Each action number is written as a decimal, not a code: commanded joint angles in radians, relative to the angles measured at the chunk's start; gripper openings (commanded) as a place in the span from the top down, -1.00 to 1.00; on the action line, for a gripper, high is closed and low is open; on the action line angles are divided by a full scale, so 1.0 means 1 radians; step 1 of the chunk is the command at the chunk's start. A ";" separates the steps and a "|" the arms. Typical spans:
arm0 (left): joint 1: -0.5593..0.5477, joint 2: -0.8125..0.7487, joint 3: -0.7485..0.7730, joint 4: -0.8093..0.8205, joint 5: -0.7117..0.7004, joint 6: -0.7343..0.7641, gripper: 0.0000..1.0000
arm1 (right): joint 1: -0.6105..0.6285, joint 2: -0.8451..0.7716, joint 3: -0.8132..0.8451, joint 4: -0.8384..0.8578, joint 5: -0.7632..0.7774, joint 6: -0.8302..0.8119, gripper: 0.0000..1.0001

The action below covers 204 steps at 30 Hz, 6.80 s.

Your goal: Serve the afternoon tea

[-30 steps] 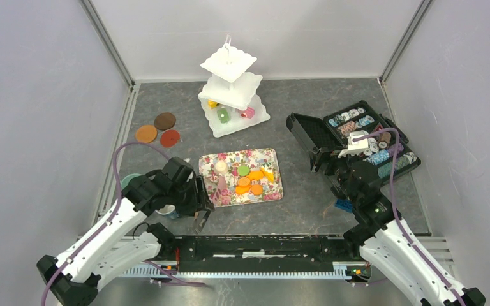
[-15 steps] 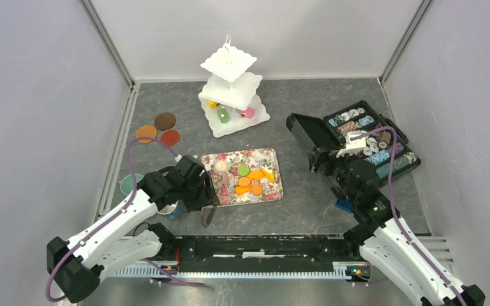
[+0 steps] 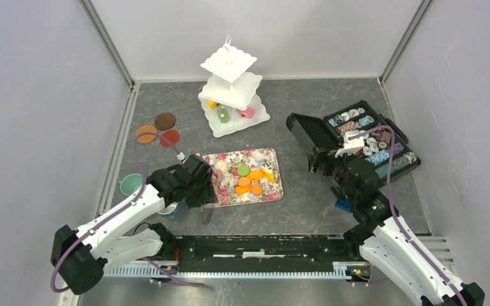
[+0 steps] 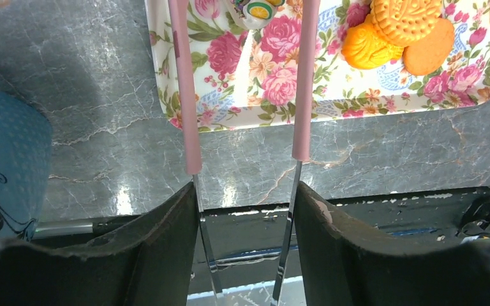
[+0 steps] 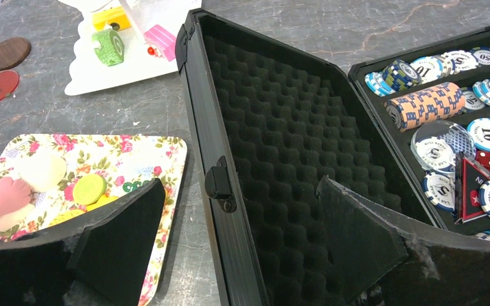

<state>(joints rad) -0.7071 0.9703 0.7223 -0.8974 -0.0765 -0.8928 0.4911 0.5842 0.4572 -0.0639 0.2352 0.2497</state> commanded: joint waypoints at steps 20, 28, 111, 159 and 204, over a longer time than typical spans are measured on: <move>-0.037 -0.017 0.081 -0.022 -0.060 0.087 0.34 | 0.005 0.019 0.004 0.049 -0.021 0.027 -0.96; -0.037 -0.036 0.113 -0.052 -0.065 0.107 0.45 | 0.004 0.018 0.008 0.052 -0.022 0.025 -0.96; 0.176 0.841 0.784 0.329 -0.029 0.404 -0.27 | 0.005 -0.047 0.051 -0.063 0.034 0.007 -0.96; 0.137 0.076 0.296 -0.055 0.082 0.407 -0.25 | 0.005 0.021 0.006 0.033 -0.043 0.046 -0.96; 0.101 0.282 0.299 0.029 0.005 0.493 0.12 | 0.005 -0.024 0.020 -0.020 -0.007 0.035 -0.96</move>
<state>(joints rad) -0.5980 1.2694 0.9901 -0.8970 -0.0544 -0.4446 0.4911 0.5682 0.4591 -0.0925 0.2108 0.2844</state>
